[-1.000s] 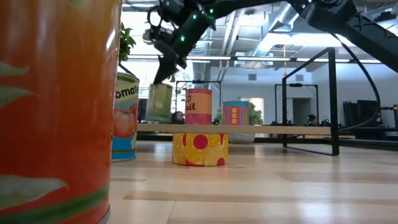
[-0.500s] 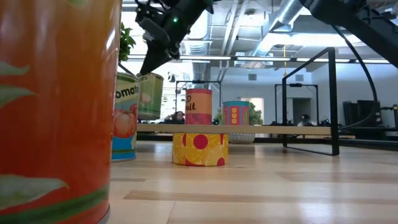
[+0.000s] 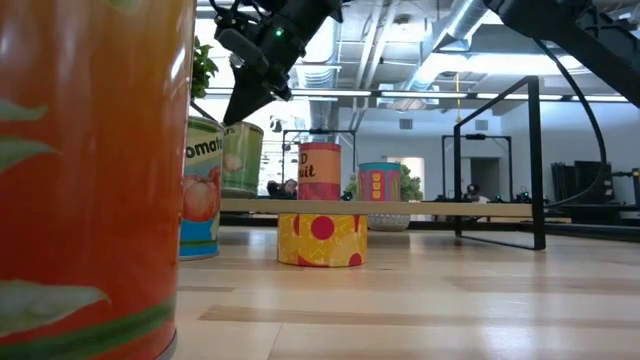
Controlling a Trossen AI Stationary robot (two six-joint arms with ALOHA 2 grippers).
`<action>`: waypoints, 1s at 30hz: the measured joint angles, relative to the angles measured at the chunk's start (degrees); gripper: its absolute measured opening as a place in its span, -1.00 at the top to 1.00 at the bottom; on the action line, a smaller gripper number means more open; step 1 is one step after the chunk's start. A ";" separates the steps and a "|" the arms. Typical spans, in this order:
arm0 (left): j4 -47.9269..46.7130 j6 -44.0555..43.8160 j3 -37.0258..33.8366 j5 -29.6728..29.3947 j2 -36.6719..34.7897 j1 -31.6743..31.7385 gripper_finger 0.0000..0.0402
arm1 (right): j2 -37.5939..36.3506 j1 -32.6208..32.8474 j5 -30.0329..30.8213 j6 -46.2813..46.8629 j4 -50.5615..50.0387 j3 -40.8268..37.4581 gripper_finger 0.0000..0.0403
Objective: Pick and place cans onto a shelf
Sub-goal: Put the canned pears on the shelf
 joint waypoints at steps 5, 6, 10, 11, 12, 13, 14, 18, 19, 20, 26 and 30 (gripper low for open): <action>0.07 -0.03 0.00 0.02 0.00 0.00 1.00 | 1.00 0.02 -2.75 1.23 0.29 0.00 0.87; 0.11 -0.03 0.00 0.02 0.00 0.00 1.00 | 1.01 0.02 -3.57 1.56 0.34 0.00 0.84; 0.46 -0.03 0.00 0.03 0.01 0.00 1.00 | 1.49 0.02 -4.15 2.18 1.11 0.11 0.77; 0.54 -0.05 0.00 0.02 0.00 0.00 1.00 | 1.71 0.02 -4.13 2.35 1.03 0.06 0.77; 0.50 -0.05 0.00 0.02 0.00 0.00 1.00 | 1.75 0.02 -4.13 2.70 1.21 0.04 0.76; 0.50 -0.07 0.00 0.04 0.00 0.00 1.00 | 1.70 0.00 -4.65 2.92 0.70 0.04 0.76; 0.52 -0.07 0.00 0.04 0.00 0.00 1.00 | 1.70 0.00 -4.77 2.99 0.79 0.04 0.76; 0.54 -0.09 0.00 0.04 0.01 0.00 1.00 | 1.70 0.00 -4.77 2.40 1.05 0.04 0.75; 0.55 -0.06 0.00 0.04 0.01 0.00 1.00 | 1.70 0.00 -4.77 2.28 1.09 0.04 0.74; 0.52 -0.05 0.00 0.04 0.01 0.00 1.00 | 1.70 0.00 -4.77 2.23 1.10 0.04 0.73; 0.57 -0.03 0.00 0.07 0.00 0.00 1.00 | 1.70 0.00 -5.03 2.14 1.23 0.04 0.60; 0.57 -0.01 0.00 0.07 0.00 0.00 1.00 | 1.70 0.00 -5.03 2.60 1.31 0.04 0.45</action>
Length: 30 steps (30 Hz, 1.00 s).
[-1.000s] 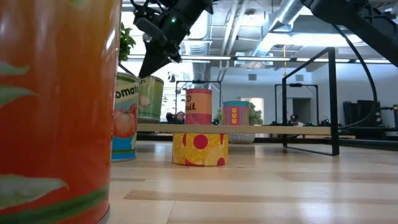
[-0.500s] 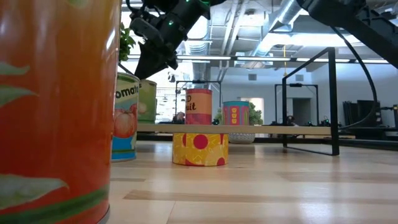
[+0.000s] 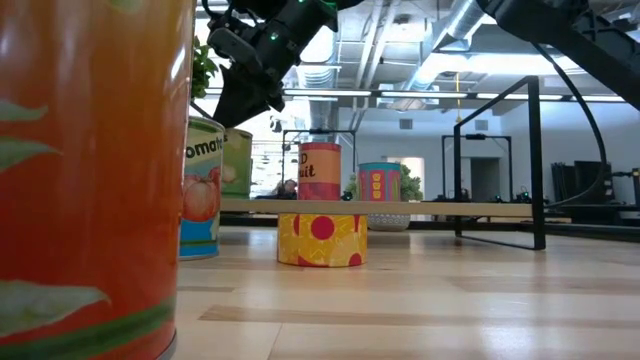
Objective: Pick and place cans onto a shelf
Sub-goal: Put the canned pears on the shelf, then put the canned tomatoes on the shelf
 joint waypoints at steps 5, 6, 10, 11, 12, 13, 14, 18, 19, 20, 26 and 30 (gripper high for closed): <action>0.00 0.00 0.00 0.00 0.02 0.00 1.00 | 0.09 0.00 0.14 -0.02 -0.60 0.71 0.29; 0.00 0.00 0.00 0.00 0.00 0.00 1.00 | 0.09 0.00 0.28 -0.50 -0.69 1.06 0.27; 0.04 0.00 0.00 0.00 0.01 0.00 1.00 | 0.09 0.00 2.01 -2.54 -0.40 1.55 0.22; 0.07 0.00 0.00 0.00 0.02 0.00 1.00 | 0.05 0.00 2.22 -2.72 -0.75 1.55 0.22; 0.04 -0.01 0.00 -0.02 0.00 0.00 1.00 | -0.06 0.00 2.63 -2.74 -0.95 1.53 0.21; 0.04 -0.01 0.00 -0.01 0.00 0.00 1.00 | -0.22 0.00 3.42 -2.85 -0.85 1.53 0.21; 0.07 -0.02 0.00 -0.01 0.02 0.00 1.00 | -0.35 0.05 4.39 -2.95 -0.75 1.53 0.21; 0.09 -0.02 0.00 -0.02 0.01 0.00 1.00 | -1.97 1.41 9.32 -4.06 -1.94 1.46 0.23; 0.23 -0.02 0.00 -0.02 0.01 0.00 1.00 | -2.39 2.19 11.32 -4.76 -1.28 1.57 0.24; 0.46 0.06 0.00 -0.02 0.02 0.00 1.00 | -2.94 3.06 13.54 -5.35 -1.32 1.64 0.25; 2.42 4.38 0.00 0.00 0.02 0.00 1.00 | -3.85 8.08 25.51 0.13 -8.12 1.58 0.30; 7.41 11.45 0.00 0.82 0.02 0.00 1.00 | -3.85 9.35 24.26 19.61 -20.47 1.57 0.32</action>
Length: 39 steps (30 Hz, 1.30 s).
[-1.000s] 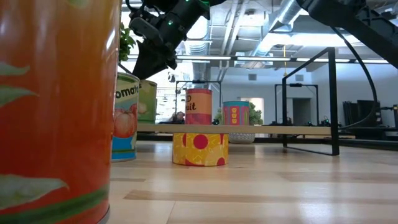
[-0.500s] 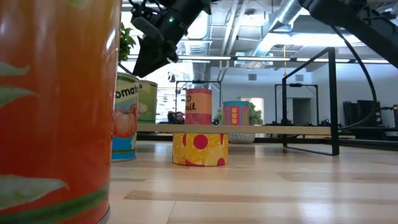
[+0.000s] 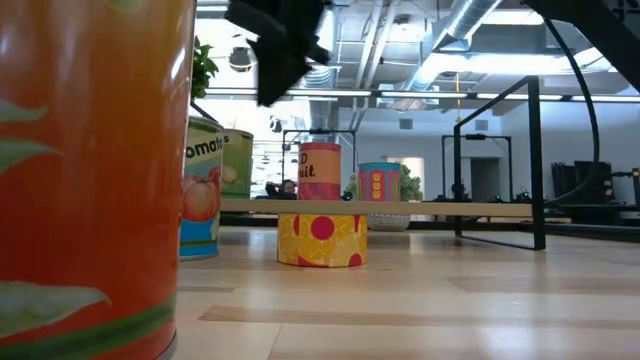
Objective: Pick and place cans onto a shelf
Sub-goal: Put the canned tomatoes on the shelf
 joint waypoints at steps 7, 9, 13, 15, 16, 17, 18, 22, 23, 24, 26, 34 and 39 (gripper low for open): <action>13.56 14.87 0.00 4.77 0.07 0.00 1.00 | 0.07 4.18 -1.60 19.99 -12.45 -0.07 0.32; 17.58 17.16 0.00 5.65 0.60 0.44 1.00 | 0.07 5.17 -1.49 21.72 -15.12 -0.07 0.32; 24.68 17.53 0.00 7.49 3.48 3.00 1.00 | 0.07 5.80 2.14 21.86 -20.60 -0.07 0.32; 27.27 17.52 0.00 7.68 5.54 4.67 1.00 | -0.04 5.76 3.54 21.44 -23.00 -0.18 0.32; 28.90 17.51 0.00 7.69 6.62 5.57 1.00 | -0.84 5.86 4.04 19.73 -23.06 -1.32 0.33; 30.22 17.51 0.00 7.71 7.76 6.48 1.00 | -2.14 6.00 4.64 17.90 -22.64 -2.77 0.33; 31.69 17.48 0.00 7.83 8.93 7.45 1.00 | -3.64 6.13 5.29 16.52 -22.36 -4.50 0.34; 36.88 17.48 0.00 9.01 12.93 10.51 1.00 | -11.48 6.84 7.55 15.79 -20.93 -15.54 0.36; 38.30 17.53 0.00 9.12 13.71 11.18 1.00 | -13.79 7.10 7.87 15.84 -18.80 -19.57 0.36; 39.11 17.64 0.02 9.18 14.19 11.68 1.00 | -16.35 7.25 7.87 15.75 -16.54 -23.74 0.37; 39.11 18.32 0.60 8.83 14.38 12.75 1.00 | -21.72 7.41 7.65 15.81 -12.08 -32.32 0.37; 35.19 25.57 12.43 8.57 15.67 18.13 1.00 | -44.31 8.50 7.19 5.64 10.80 -64.93 0.37; 21.69 30.79 25.88 6.87 21.79 19.58 1.00 | -59.14 9.17 2.29 4.87 24.51 -75.90 0.37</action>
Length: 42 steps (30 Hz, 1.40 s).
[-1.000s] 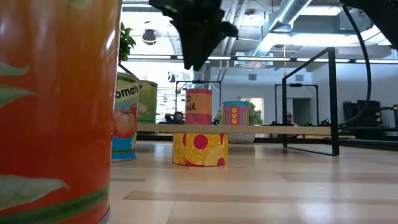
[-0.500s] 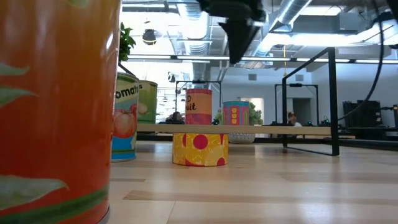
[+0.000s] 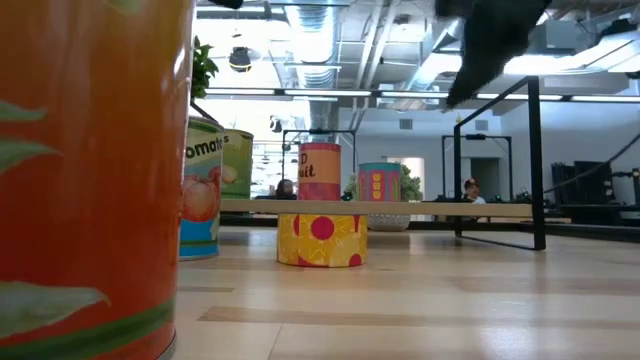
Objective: Pick and place cans onto a shelf
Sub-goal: Put the canned tomatoes on the shelf
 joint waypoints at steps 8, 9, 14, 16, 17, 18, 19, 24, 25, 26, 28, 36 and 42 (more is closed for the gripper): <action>-15.64 0.80 11.84 7.36 11.34 -0.39 1.00 | -7.47 0.02 -0.82 -18.77 21.80 -0.86 0.37; -14.95 2.32 12.02 10.80 12.70 -0.43 1.00 | -7.06 0.02 -0.78 -19.29 22.78 -0.86 0.37; -14.79 1.66 14.64 22.92 17.54 -0.20 0.87 | -3.27 -1.18 -2.41 -16.75 24.52 -1.01 0.37; -15.31 0.16 15.71 24.23 18.55 -0.17 0.79 | -1.45 -1.91 -3.97 -16.65 26.78 -1.01 0.37; -15.09 -0.05 16.33 24.11 18.80 -0.17 0.75 | -0.61 -2.19 -4.77 -16.65 27.62 -1.01 0.37; -14.82 0.08 16.67 23.68 18.82 -0.17 0.71 | 0.20 -2.61 -5.79 -16.87 28.36 -1.03 0.37; -14.86 0.66 16.77 23.02 18.79 -0.31 0.66 | 1.09 -2.94 -6.94 -17.25 29.95 -1.02 0.37; -17.41 4.71 15.24 21.34 18.80 -1.39 0.46 | 4.19 -4.20 -11.93 -16.89 33.41 -0.97 0.37; -17.97 5.14 14.76 21.32 18.80 -1.59 0.42 | 4.27 -4.30 -12.33 -16.62 33.23 -0.97 0.37; -18.44 5.40 14.34 21.34 18.80 -1.66 0.38 | 4.56 -4.31 -12.59 -16.48 33.44 -0.97 0.37; -19.72 5.65 13.74 21.27 18.81 -1.91 0.32 | 4.95 -4.31 -12.62 -16.47 33.52 -0.92 0.37; -19.48 10.51 12.21 16.79 18.82 -3.20 0.22 | 4.84 -4.29 -11.05 -17.35 33.61 -0.99 0.37; -16.08 9.40 9.27 17.38 18.84 -3.80 0.22 | 4.84 -4.29 -10.94 -17.42 33.31 -0.99 0.37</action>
